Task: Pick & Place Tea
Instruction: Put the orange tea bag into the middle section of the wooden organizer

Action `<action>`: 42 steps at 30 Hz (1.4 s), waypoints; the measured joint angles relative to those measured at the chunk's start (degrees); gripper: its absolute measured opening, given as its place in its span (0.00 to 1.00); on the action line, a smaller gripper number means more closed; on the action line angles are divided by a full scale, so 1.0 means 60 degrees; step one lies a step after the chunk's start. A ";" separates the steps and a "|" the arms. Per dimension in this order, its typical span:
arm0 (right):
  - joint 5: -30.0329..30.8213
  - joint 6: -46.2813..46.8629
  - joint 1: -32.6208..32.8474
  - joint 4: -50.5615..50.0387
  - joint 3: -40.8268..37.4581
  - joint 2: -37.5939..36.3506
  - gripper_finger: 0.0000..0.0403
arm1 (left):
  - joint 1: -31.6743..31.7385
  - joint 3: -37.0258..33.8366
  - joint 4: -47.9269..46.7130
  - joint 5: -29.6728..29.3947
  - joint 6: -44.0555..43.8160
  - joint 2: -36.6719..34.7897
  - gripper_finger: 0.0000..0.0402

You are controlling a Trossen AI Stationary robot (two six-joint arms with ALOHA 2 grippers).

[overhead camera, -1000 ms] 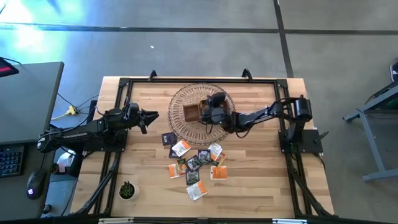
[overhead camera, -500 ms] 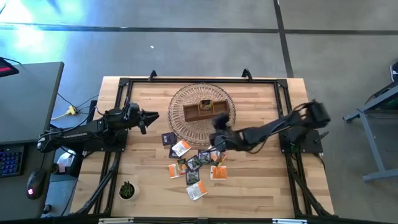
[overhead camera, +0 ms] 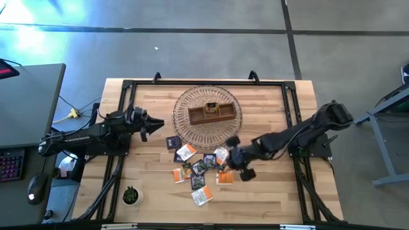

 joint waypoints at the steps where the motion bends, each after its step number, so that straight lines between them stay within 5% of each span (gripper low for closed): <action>1: -0.0215 -0.0291 0.0158 0.0002 0.0000 0.0157 0.27 | -0.0003 0.0000 0.0274 0.0219 0.0107 0.0000 0.25; 5: -0.0227 -0.1362 0.0656 0.0119 -0.0007 0.0615 0.27 | -0.0218 0.0000 0.1619 0.0721 0.0436 0.0204 0.25; 11: 0.0189 -0.0538 0.0873 0.0482 -0.0007 0.0634 0.27 | -0.1167 0.0275 0.2924 0.0562 0.0840 0.1394 0.25; 18: -0.1296 -0.0077 0.0311 0.0679 -0.0004 0.0270 0.27 | -0.2824 0.1852 0.2773 -0.0827 0.1034 0.4714 0.25; 25: -0.0838 -0.0312 -0.0237 0.0910 -0.0004 0.0332 0.27 | -0.4345 0.4739 -0.0566 -0.2102 0.0632 0.7962 0.25; 30: -0.0846 -0.0327 -0.0316 0.1313 -0.0004 0.0328 0.27 | -0.4907 0.6711 -0.3451 -0.2747 -0.0977 1.0053 0.25; 42: -0.0852 -0.0330 -0.0316 0.1297 -0.0004 0.0332 0.27 | -0.5125 0.8118 -0.4026 -0.1086 -0.3910 1.3471 0.25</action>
